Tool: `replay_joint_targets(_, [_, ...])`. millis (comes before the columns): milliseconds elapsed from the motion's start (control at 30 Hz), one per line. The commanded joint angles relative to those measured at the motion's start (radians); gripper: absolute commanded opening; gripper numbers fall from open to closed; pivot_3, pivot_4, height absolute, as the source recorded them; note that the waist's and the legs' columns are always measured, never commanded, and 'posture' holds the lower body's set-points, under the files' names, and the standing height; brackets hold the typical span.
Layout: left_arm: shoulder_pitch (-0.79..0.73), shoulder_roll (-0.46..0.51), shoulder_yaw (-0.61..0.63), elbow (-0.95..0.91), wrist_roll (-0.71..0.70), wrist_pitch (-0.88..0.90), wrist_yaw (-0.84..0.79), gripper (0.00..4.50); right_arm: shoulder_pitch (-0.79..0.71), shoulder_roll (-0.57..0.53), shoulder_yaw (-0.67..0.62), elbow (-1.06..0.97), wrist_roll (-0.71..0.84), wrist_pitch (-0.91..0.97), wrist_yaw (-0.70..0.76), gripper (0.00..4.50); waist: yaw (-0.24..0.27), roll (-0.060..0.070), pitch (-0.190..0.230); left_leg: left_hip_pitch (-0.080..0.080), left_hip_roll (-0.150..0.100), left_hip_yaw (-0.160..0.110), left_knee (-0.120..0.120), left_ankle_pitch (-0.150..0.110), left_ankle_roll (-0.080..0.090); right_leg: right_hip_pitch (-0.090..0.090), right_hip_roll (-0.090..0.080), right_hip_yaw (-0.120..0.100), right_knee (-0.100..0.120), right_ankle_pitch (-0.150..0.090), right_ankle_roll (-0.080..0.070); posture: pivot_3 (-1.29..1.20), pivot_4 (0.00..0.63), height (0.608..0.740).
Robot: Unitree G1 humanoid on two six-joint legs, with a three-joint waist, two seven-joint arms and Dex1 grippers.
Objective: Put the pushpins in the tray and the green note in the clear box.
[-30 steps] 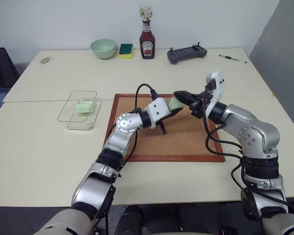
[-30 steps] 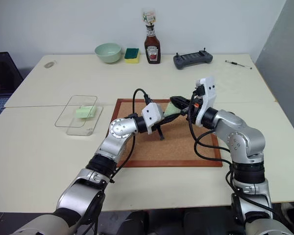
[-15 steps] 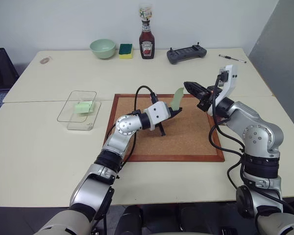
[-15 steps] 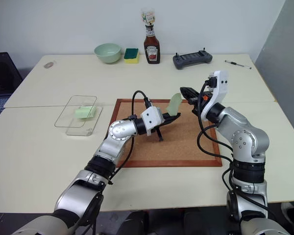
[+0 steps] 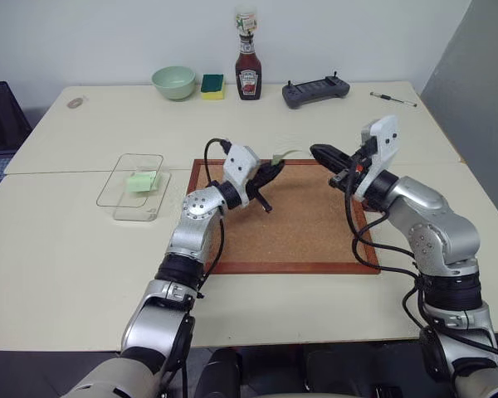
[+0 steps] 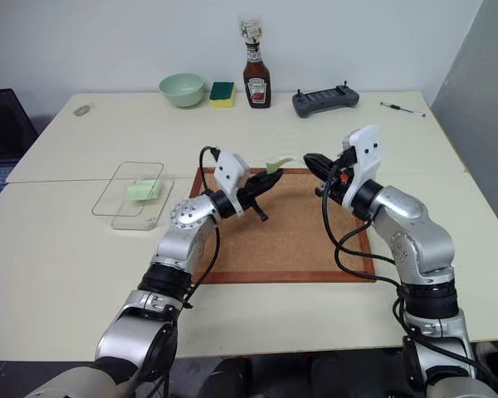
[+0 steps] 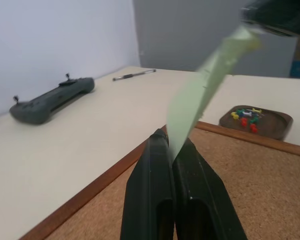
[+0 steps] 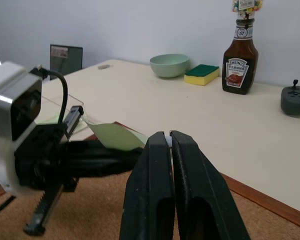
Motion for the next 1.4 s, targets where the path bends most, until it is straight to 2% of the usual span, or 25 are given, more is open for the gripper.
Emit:
replay_joint_targets(33, [0.008,0.001,0.033,-0.079,-0.044,0.061,0.025,0.08,0.003,-0.016,0.006,-0.037,-0.043,-0.083,0.029,0.00,0.000,0.000,0.000,0.000,0.000,0.000,0.000,0.000,0.000,0.000,0.000,0.000,0.000,0.000,0.000,0.00,0.150,0.740])
replay_joint_targets(233, [0.026,0.008,0.073,-0.132,-0.082,0.128,0.059,0.08,0.023,-0.031,0.009,-0.015,-0.084,-0.138,0.052,0.00,0.001,0.000,0.000,0.000,0.000,0.000,0.000,0.000,0.000,0.000,0.000,0.000,0.000,0.000,0.000,0.00,0.150,0.740])
replay_joint_targets(500, [0.117,0.008,0.053,-0.248,-0.091,0.198,0.064,0.08,0.026,-0.002,-0.014,0.000,-0.077,-0.132,0.029,0.00,0.002,0.000,0.000,0.000,0.000,0.000,0.000,0.000,0.000,0.000,0.000,0.000,0.000,0.000,0.000,0.00,0.150,0.740])
replay_joint_targets(833, [0.132,0.043,-0.014,-0.314,-0.046,0.191,0.027,0.08,0.030,-0.060,-0.052,0.041,-0.111,-0.116,0.022,0.00,0.004,0.000,0.000,0.000,0.000,0.000,0.000,0.000,0.000,0.001,0.000,0.000,-0.001,0.000,0.000,0.00,0.150,0.740])
replay_joint_targets(1100, [0.123,0.061,-0.071,-0.312,0.039,0.133,0.053,0.08,0.066,-0.105,-0.114,0.074,-0.135,-0.043,-0.038,0.00,0.004,0.000,0.000,0.000,0.000,0.001,0.000,0.000,0.000,0.001,0.000,0.001,-0.001,0.000,0.000,0.00,0.150,0.740])
replay_joint_targets(1400, [0.116,0.078,-0.119,-0.411,-0.037,0.219,-0.095,0.08,0.085,-0.204,-0.085,0.195,-0.260,0.032,-0.091,0.00,0.003,0.000,0.000,0.000,0.000,0.002,0.000,0.000,0.000,0.001,0.000,0.001,-0.001,0.000,0.000,0.00,0.150,0.740])
